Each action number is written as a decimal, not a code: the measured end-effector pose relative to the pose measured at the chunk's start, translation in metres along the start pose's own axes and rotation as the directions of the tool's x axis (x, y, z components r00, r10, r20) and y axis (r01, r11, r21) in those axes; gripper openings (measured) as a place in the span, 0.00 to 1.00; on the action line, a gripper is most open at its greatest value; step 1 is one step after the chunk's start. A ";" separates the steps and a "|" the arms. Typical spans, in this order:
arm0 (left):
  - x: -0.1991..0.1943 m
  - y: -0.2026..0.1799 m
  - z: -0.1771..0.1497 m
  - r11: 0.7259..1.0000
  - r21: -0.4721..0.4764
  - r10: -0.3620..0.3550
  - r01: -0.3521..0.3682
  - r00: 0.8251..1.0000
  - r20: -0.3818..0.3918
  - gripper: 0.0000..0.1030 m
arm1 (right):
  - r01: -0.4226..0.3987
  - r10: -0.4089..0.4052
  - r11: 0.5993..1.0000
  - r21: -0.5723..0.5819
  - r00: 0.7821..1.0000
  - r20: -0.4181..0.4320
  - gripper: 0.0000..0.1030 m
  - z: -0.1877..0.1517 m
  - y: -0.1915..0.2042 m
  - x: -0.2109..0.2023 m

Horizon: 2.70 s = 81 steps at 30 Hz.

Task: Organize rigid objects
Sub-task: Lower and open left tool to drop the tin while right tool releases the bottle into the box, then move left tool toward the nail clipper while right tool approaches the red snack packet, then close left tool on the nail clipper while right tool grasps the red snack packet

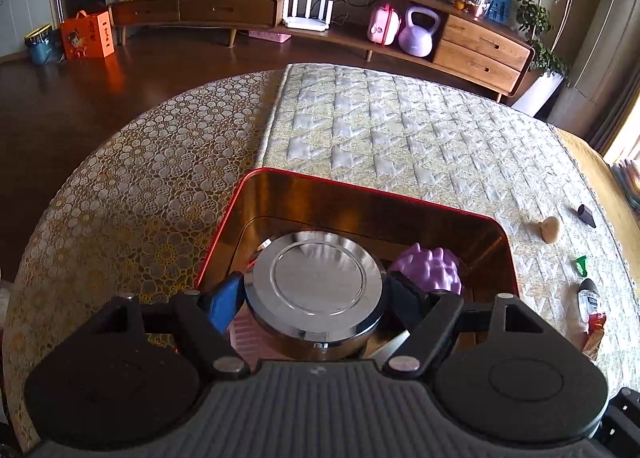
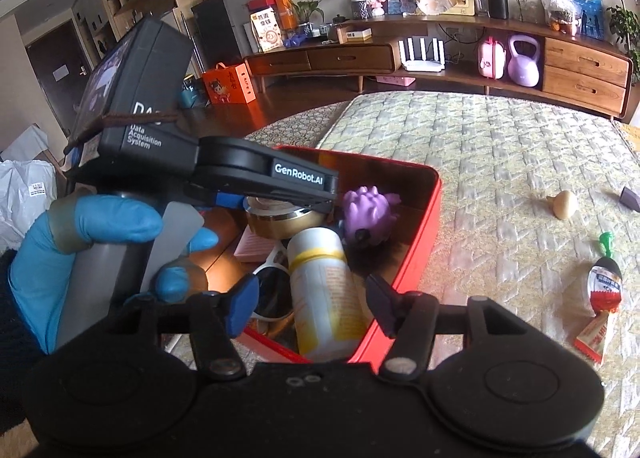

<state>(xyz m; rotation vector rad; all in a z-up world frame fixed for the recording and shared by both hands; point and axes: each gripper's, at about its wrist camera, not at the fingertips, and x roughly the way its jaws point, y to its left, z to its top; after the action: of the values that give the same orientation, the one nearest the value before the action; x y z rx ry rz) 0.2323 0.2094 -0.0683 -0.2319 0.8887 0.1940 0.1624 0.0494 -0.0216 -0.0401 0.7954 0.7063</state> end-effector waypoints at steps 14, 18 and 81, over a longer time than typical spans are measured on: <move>-0.054 -0.019 -0.010 0.998 0.054 -0.038 0.033 0.995 0.090 0.79 | 0.004 -0.005 1.000 0.014 0.999 0.051 0.77 -0.013 -0.010 -0.049; -0.067 -0.027 -0.016 0.997 0.068 -0.047 0.039 0.993 0.110 0.81 | -0.006 0.005 1.000 0.023 0.998 0.066 0.86 -0.018 -0.021 -0.069; -0.010 -0.232 -0.135 0.865 0.436 -0.285 0.249 0.958 0.018 0.82 | 0.138 -0.098 0.974 0.178 0.971 -0.217 0.70 -0.011 -0.204 -0.011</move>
<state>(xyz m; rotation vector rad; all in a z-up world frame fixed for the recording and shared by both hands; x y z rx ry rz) 0.1868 -0.0508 -0.1151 0.0680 0.7855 -0.2535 0.2714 -0.1175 -0.0678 0.0135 1.0499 0.5139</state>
